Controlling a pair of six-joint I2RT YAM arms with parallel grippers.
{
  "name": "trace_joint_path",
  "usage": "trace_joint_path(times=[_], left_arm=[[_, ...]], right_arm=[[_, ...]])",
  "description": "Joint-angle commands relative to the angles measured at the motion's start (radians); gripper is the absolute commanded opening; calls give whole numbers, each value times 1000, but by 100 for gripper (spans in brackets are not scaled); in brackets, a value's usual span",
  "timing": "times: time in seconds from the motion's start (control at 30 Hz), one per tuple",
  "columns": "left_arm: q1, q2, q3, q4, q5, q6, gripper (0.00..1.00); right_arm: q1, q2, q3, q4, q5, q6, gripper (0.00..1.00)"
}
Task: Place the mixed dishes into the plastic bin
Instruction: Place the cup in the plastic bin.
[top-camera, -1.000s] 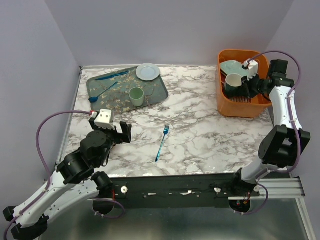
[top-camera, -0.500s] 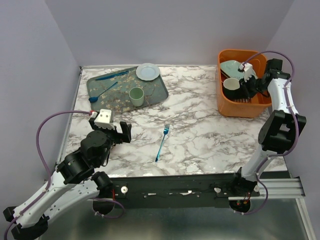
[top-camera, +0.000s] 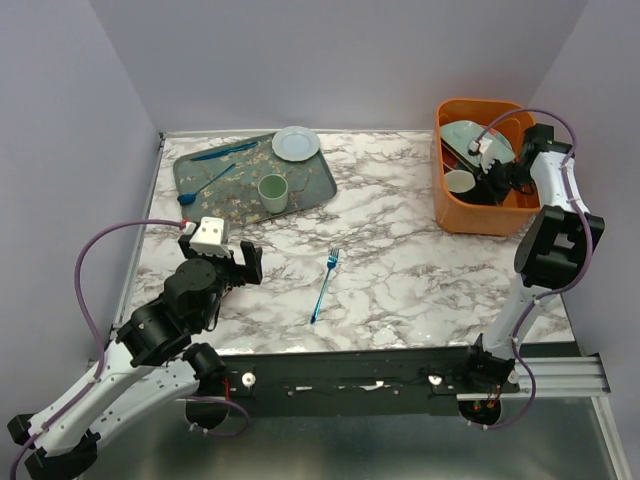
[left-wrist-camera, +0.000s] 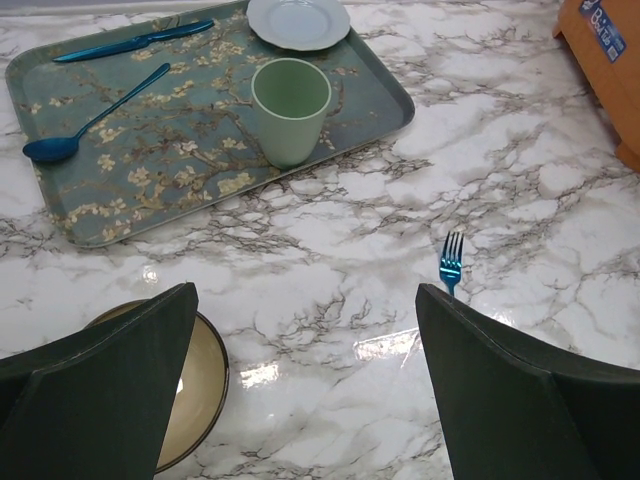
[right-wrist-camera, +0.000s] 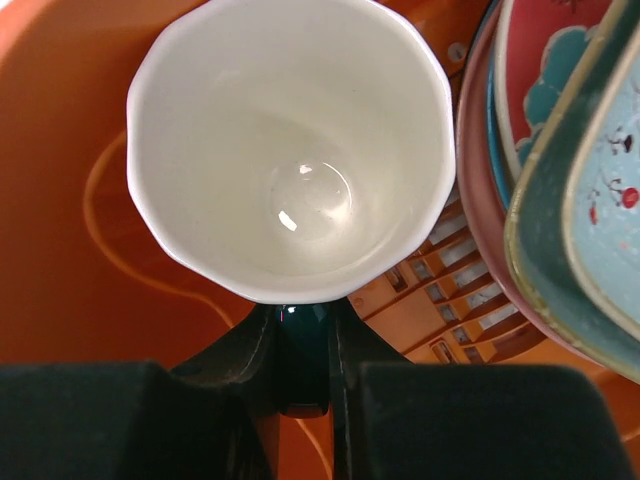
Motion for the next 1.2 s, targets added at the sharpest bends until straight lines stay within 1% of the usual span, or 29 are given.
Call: trace_joint_path(times=[0.0,0.17,0.2,0.3,0.33,0.4,0.43,0.6,0.7,0.73,1.0,1.03,1.17], left_arm=[[11,5,-9,5,-9,7,99],[13,5,-7,3,-8,9,99],[15,5,-9,3,-6,9,99],[15,5,-9,3,-8,9,99],[15,5,-9,5,-6,7,99],[15,3,-9,5,-6,9,99],[16,5,-9,5,-6,9,99],[16,5,-9,5,-8,7,99],[16,5,-9,5,-8,7,99],[16,5,-9,3,-8,7,99],[16,2,-9,5,-6,7,99],[16,2,-9,3,-8,6,99],[16,0,-9,3,-6,7,99]], right_arm=[[-3,24,51,-40,-55,-49,26],[-3,48,59,-44,-55,-46,30],[-5,54,57,-46,-55,-46,33],[-5,57,51,-43,-52,-45,38],[-5,56,49,-41,-48,-46,41],[-5,57,42,-40,-44,-45,43],[-3,56,40,-38,-41,-45,46],[-5,45,31,-40,-32,-49,52],[-5,34,26,-43,-25,-53,57],[-5,31,25,-41,-21,-53,59],[-5,-1,20,-60,-18,-57,66],[-5,-5,19,-63,-18,-60,69],[-3,-15,16,-73,-12,-62,72]])
